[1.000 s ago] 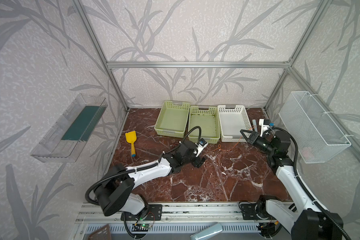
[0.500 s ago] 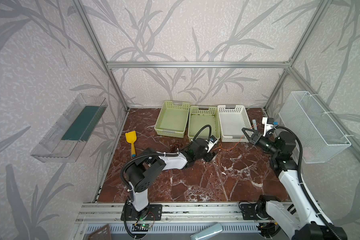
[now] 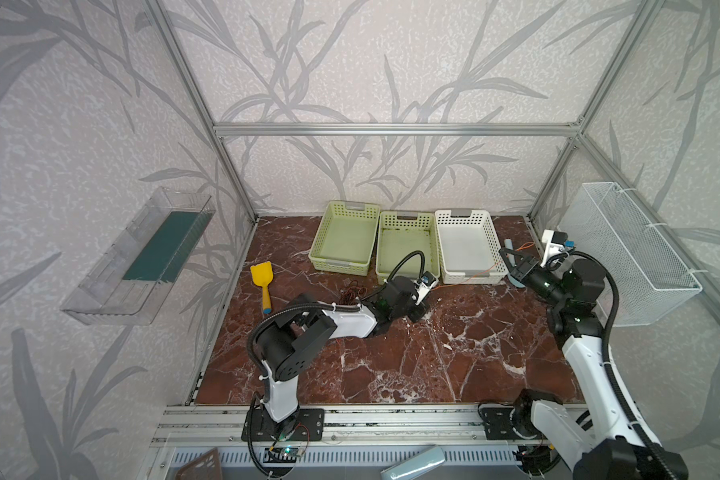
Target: Untangle the cables
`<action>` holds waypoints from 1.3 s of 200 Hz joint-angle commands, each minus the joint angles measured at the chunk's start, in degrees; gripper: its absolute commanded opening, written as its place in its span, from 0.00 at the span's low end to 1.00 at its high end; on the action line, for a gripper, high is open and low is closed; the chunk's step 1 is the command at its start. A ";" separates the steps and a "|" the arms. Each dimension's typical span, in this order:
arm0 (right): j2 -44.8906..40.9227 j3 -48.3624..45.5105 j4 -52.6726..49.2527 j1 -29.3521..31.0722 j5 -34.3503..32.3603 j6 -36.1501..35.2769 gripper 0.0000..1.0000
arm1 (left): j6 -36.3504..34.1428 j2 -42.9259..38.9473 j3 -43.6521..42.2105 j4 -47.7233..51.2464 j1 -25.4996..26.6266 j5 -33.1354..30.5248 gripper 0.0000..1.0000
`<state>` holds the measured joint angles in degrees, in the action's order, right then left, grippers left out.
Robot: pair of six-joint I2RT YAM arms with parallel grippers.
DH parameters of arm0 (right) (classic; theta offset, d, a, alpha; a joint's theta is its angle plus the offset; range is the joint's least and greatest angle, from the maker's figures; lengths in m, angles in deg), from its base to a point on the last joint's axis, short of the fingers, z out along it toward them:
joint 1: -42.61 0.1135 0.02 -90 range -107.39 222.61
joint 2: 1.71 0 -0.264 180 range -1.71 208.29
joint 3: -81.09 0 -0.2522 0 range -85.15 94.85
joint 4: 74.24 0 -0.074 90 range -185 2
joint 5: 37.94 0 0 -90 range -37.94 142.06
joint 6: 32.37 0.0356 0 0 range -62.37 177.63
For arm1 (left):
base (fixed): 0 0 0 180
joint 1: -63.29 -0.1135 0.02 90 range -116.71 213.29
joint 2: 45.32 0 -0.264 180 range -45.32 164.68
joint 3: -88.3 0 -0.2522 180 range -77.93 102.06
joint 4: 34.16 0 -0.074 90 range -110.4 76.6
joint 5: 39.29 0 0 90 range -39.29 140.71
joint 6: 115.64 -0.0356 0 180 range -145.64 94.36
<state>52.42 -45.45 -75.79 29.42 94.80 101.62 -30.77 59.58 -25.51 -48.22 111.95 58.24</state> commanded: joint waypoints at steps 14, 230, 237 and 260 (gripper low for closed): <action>4.10 0.09 -0.70 -2.29 -2.81 -0.80 0.00 | -1.69 -7.24 -5.63 2.60 0.36 1.30 0.00; 15.03 -6.83 -15.81 -8.61 -13.43 -15.57 0.00 | -10.87 -22.66 2.57 13.79 1.77 3.28 0.00; 15.69 -6.83 -15.77 -8.61 -12.30 -15.80 0.00 | -10.87 -22.40 3.17 13.80 1.74 3.62 0.00; 17.21 -7.85 -12.92 -8.56 -7.57 -15.06 0.00 | -10.19 -21.35 4.99 13.90 1.78 5.11 0.00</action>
<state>68.35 -52.03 -89.97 21.22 83.68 87.59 -40.12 38.12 -23.54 -34.45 114.14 61.76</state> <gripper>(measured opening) 0.048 0.048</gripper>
